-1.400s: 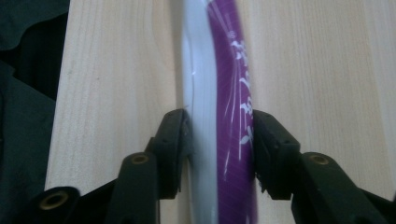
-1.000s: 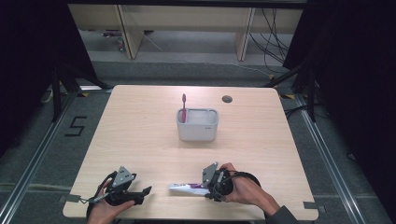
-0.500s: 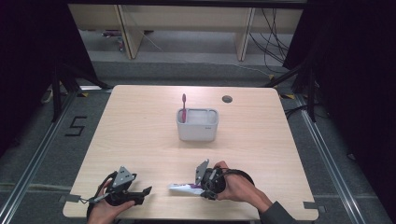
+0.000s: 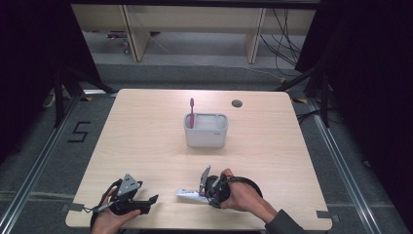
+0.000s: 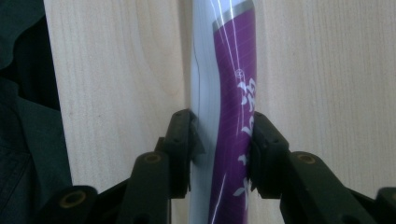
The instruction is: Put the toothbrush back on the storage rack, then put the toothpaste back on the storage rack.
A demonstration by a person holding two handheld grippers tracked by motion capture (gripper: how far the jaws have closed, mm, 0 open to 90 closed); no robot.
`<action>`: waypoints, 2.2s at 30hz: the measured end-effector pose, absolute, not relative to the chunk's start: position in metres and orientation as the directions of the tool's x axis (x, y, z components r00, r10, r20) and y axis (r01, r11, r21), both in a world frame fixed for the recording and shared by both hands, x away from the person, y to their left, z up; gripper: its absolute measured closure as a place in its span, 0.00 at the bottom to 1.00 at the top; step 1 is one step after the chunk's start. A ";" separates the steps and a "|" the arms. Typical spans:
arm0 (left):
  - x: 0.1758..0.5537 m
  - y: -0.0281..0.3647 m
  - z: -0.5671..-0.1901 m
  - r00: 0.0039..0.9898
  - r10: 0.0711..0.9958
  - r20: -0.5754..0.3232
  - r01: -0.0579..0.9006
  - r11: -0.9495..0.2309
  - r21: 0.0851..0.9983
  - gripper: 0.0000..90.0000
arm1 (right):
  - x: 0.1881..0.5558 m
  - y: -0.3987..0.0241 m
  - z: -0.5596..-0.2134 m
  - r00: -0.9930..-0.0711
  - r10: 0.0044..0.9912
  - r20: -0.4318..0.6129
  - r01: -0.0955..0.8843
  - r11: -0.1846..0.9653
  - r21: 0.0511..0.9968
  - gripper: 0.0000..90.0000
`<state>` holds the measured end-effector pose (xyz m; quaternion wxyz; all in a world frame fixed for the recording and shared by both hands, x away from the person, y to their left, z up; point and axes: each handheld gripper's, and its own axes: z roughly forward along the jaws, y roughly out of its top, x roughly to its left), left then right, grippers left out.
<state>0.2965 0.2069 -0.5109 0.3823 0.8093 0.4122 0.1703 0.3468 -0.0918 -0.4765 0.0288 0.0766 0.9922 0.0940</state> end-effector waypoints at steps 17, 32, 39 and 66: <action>0.296 0.207 -0.510 0.610 0.792 -0.039 0.537 -0.377 0.755 0.25 | 0.344 -0.080 -0.475 -0.992 0.117 -0.043 0.113 0.990 0.088 0.81; 0.297 0.207 -0.510 0.605 0.795 -0.046 0.543 -0.370 0.754 0.25 | 0.348 -0.080 -0.475 -0.989 0.145 -0.017 0.143 0.986 0.085 0.81; 0.298 0.207 -0.509 0.611 0.791 -0.044 0.540 -0.375 0.754 0.25 | 0.350 -0.084 -0.476 -0.992 0.122 -0.036 0.118 0.988 0.099 0.82; 0.300 0.205 -0.509 0.607 0.793 -0.040 0.534 -0.370 0.760 0.26 | 0.368 -0.125 -0.451 -0.954 0.299 0.002 0.273 0.872 0.407 0.83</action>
